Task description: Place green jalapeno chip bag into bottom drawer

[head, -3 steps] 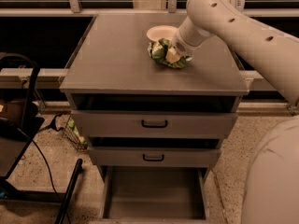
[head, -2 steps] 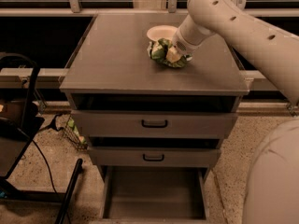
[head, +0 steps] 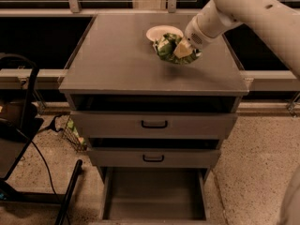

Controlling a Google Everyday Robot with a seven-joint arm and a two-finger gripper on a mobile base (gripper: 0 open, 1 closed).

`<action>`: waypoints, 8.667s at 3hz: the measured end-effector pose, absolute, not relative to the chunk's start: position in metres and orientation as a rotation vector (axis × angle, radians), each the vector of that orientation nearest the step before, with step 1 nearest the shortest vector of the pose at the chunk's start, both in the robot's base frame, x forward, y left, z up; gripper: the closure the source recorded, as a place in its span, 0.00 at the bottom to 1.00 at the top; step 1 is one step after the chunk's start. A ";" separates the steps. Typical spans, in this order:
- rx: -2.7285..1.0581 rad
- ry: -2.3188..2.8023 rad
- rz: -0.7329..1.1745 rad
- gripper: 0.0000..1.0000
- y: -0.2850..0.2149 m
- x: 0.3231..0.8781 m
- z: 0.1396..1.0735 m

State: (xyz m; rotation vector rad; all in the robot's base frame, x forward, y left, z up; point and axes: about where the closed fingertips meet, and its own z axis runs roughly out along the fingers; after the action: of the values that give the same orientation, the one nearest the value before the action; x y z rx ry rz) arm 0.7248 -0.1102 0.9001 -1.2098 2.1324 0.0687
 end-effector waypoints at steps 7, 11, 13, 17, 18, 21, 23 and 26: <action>-1.577 1.864 0.430 1.00 -0.128 0.552 0.934; -1.615 1.809 0.507 1.00 -0.134 0.490 0.771; -1.624 1.801 0.526 1.00 -0.132 0.488 0.753; -1.621 1.785 0.510 1.00 -0.112 0.481 0.615; -1.634 1.813 0.469 1.00 -0.105 0.480 0.566; -1.590 1.810 0.439 1.00 -0.102 0.493 0.502; -1.569 1.897 0.469 1.00 -0.092 0.511 0.388; -1.543 1.972 0.535 1.00 -0.091 0.508 0.327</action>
Offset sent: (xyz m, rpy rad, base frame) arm -0.1390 -0.0439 0.0615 0.2504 0.0367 0.5228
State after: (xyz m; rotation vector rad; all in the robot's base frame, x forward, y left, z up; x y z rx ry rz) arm 0.5080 -0.0913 0.3270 -1.5432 1.9715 0.5353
